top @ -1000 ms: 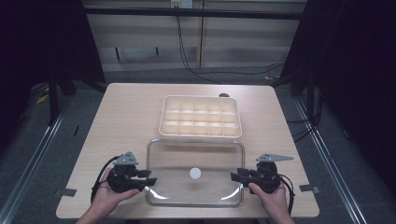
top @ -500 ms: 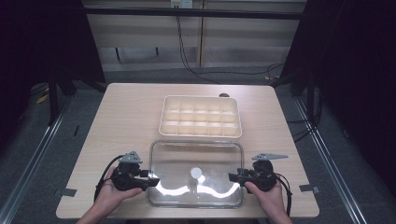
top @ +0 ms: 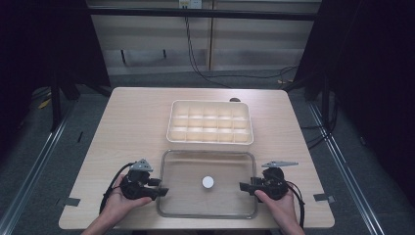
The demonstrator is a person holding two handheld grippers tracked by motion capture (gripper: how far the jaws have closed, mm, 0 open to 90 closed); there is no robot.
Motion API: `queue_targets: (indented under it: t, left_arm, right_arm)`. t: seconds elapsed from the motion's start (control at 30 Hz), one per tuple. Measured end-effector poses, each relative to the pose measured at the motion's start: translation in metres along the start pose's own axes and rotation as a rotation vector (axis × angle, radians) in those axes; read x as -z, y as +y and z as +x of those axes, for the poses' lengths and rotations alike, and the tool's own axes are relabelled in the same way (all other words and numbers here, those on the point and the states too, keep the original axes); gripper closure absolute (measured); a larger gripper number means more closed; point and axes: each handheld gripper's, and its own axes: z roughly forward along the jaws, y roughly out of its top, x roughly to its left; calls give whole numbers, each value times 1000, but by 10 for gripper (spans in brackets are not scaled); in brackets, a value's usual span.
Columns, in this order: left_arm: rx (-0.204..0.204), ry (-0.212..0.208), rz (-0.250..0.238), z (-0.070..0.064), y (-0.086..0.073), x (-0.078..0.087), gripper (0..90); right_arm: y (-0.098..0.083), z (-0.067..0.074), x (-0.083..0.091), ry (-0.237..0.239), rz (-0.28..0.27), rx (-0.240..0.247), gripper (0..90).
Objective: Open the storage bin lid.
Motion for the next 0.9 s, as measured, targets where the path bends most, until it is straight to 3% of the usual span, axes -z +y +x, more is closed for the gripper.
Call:
queue_targets:
  t: [0.1,0.17,0.23,0.4,0.5,0.63,0.7,0.73,0.8,0.9]
  left_arm:
    - [19,-16,2,3,-1,-2,497]
    - [30,-14,8,4,-1,-3,497]
    - [36,-9,12,5,-2,-4,496]
    - [51,-13,15,6,-2,-5,494]
    - [54,4,18,4,-1,-6,482]
    - [45,7,15,3,-1,-7,467]
    - [39,38,17,4,-1,-6,421]
    - [46,35,12,5,-1,-6,408]
    - [58,-10,-4,9,-2,-3,394]
    - [74,-14,-30,9,-3,0,391]
  right_arm:
    - [0,0,-2,-10,6,6,383]
    - [1,1,-4,-37,7,36,354]
    - [1,3,-5,-63,17,41,341]
    - [1,2,-7,-78,6,53,339]
    - [2,3,-8,-122,12,84,339]
    - [2,0,-7,-96,4,53,325]
    - [2,-2,-6,-120,-2,49,306]
    - [3,-3,-4,-124,-12,43,305]
    - [3,-7,3,-103,-50,23,293]
    - [3,-8,10,-72,-116,44,286]
